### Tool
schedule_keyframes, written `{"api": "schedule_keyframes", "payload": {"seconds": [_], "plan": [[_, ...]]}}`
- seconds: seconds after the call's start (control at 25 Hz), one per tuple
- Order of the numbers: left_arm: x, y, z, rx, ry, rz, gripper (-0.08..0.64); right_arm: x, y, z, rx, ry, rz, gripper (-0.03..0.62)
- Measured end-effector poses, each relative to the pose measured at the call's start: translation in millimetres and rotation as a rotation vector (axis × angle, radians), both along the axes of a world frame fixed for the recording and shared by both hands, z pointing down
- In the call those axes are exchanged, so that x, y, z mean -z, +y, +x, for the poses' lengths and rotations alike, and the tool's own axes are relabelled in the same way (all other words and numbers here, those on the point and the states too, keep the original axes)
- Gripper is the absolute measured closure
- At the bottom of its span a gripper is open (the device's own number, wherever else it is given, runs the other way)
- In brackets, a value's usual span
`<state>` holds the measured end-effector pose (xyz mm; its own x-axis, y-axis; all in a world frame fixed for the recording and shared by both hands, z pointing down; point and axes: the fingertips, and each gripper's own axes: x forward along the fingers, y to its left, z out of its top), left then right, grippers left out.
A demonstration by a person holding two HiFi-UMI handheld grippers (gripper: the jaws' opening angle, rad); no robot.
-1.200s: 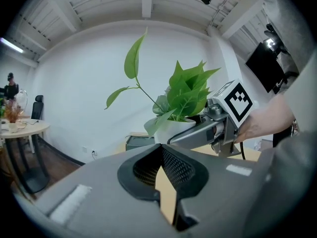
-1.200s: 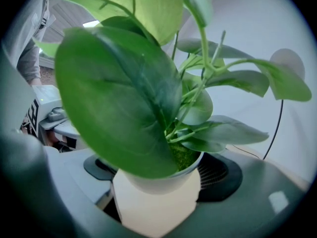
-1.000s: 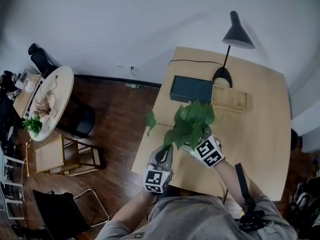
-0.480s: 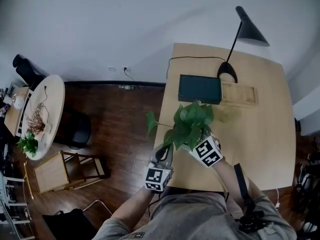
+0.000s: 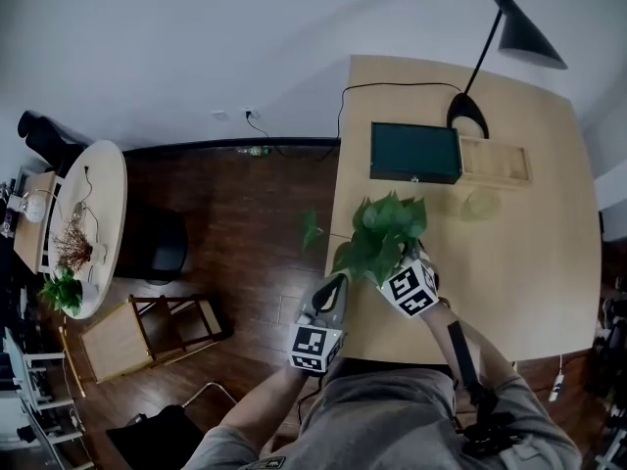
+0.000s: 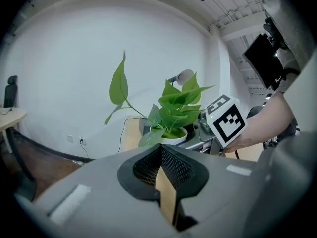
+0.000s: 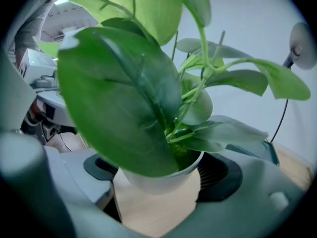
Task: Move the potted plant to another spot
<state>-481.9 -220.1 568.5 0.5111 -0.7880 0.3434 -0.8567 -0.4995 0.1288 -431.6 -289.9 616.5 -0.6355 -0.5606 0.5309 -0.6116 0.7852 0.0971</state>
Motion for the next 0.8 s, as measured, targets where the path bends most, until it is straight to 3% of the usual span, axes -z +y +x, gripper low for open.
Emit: {"api": "schedule_keyframes", "payload": {"seconds": [0.36,0.8], "plan": [[-19.1,16.3,-21.4,-0.030,-0.049,-0.047,0.566,-51.3,-22.5,-6.5,-0.050,-0.002,-0.002,0.110],[-20.7,13.5,-27.7,-0.050,-0.068,-0.062,0.566,-55.4,-29.1,-10.9,-0.072,-0.088,0.001,0.109]]}}
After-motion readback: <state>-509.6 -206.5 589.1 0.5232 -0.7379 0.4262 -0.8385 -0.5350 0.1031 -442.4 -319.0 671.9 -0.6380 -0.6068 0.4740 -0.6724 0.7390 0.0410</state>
